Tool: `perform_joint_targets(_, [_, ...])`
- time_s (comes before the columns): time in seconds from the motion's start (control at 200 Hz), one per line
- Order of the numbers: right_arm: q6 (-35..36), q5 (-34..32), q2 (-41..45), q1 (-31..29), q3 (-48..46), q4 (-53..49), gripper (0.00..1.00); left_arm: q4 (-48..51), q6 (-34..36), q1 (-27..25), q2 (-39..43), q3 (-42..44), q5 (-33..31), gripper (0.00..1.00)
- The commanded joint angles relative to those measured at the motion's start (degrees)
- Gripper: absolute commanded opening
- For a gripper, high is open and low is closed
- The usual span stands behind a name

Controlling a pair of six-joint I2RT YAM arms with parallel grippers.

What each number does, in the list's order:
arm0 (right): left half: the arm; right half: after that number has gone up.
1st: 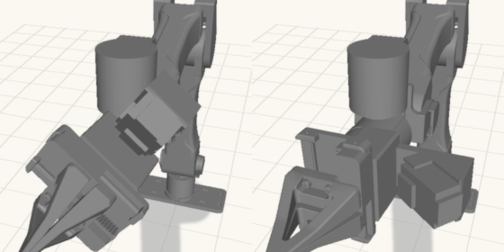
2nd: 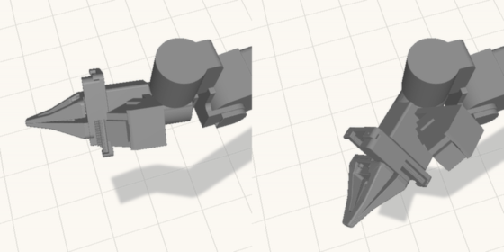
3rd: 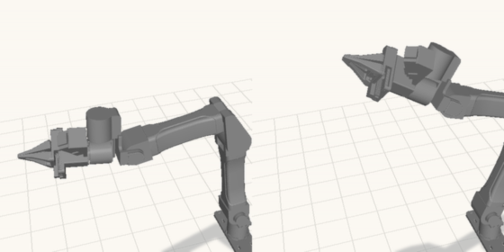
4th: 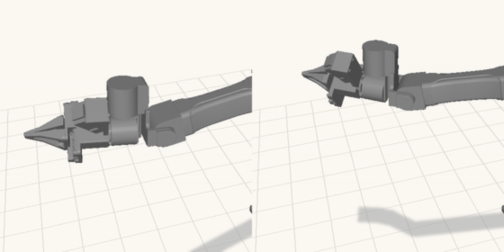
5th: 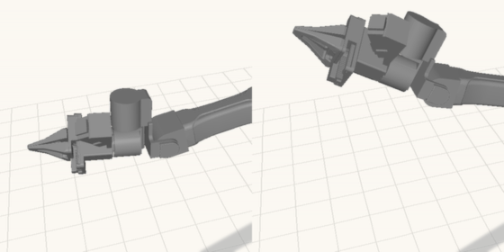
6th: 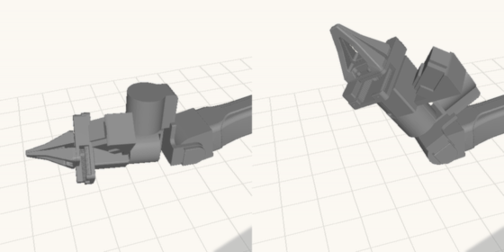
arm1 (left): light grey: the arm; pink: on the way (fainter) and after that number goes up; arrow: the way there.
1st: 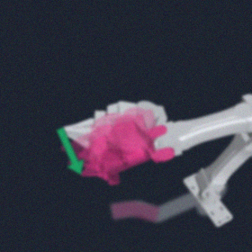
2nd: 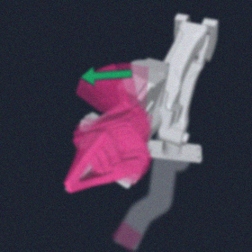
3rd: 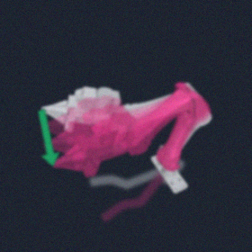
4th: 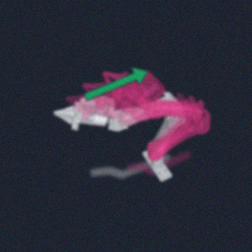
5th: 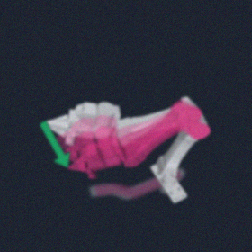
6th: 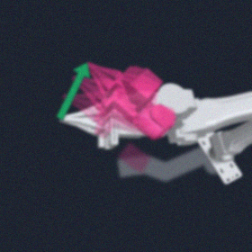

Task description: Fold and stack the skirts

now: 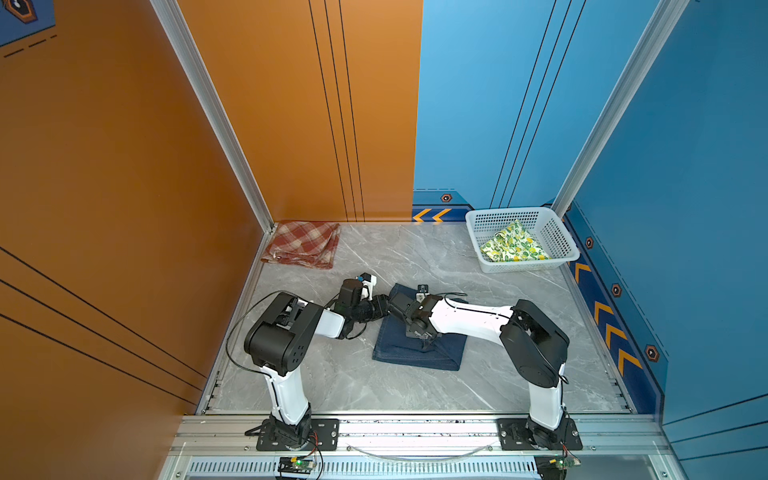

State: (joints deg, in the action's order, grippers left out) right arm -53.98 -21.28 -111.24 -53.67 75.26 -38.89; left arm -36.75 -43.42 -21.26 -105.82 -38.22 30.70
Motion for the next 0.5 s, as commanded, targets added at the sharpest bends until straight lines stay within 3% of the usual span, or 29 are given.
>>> perform_joint_targets(0.0, [0.8,0.5,3.5,0.3,-1.1,-1.9,0.00,17.1,-0.7,0.4,-5.6,4.4,-3.4,0.52])
perform_joint_targets(0.28, [0.1,2.5,9.8,-0.2,1.8,-2.0,0.00,16.1,-1.1,0.4,-6.2,4.8,-3.2,0.50])
perform_joint_targets(0.496, [-3.2,4.0,11.2,-1.5,4.1,0.4,0.00,15.4,-1.3,0.5,-6.7,5.0,-3.3,0.30])
